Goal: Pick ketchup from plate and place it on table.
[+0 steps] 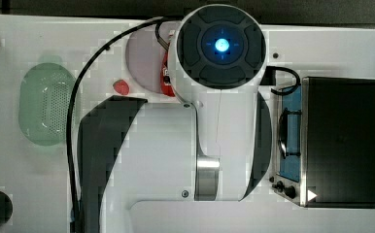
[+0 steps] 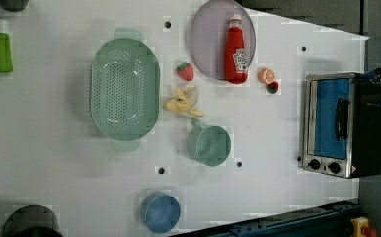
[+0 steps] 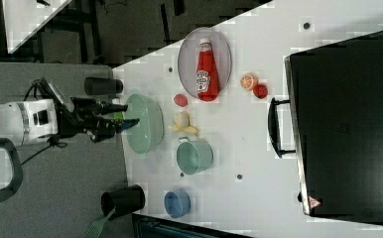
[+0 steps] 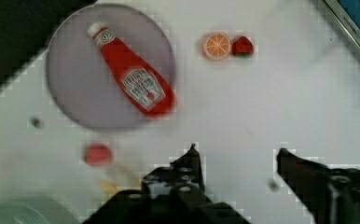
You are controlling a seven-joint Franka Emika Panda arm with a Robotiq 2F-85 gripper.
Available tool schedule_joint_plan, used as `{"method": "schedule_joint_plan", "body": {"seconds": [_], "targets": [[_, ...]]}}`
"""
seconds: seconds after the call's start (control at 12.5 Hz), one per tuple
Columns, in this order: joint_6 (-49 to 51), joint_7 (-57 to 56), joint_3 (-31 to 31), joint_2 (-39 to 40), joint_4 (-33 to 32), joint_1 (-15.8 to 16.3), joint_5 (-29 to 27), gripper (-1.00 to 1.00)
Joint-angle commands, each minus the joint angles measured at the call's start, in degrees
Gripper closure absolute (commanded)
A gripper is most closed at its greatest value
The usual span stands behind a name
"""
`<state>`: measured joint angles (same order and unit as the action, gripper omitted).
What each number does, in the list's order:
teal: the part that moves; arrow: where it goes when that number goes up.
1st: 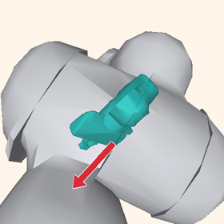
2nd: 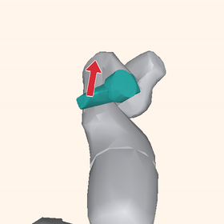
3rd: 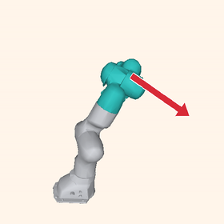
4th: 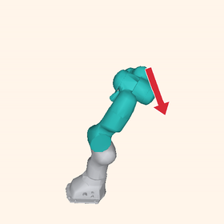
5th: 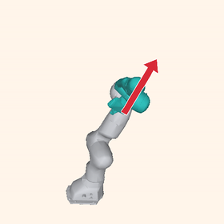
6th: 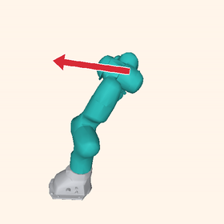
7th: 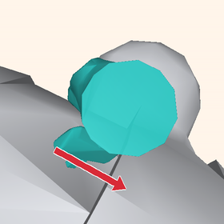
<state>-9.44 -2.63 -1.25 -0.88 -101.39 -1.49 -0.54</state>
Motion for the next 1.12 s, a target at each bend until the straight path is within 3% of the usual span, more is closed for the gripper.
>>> {"method": "schedule_joint_plan", "body": {"seconds": [0.08, 0.24, 0.56, 1.12], "targets": [[11.47, 6.34, -4.12, -9.61, 0.87, -4.40, -0.08, -0.59], [11.40, 6.22, -4.26, -8.94, 0.54, -4.33, -0.09, -1.00], [9.92, 0.39, -4.61, -3.76, 0.48, -3.29, -0.10, -1.00], [-1.89, -20.37, -5.97, 12.23, 0.63, -1.67, -0.04, -1.00]]}}
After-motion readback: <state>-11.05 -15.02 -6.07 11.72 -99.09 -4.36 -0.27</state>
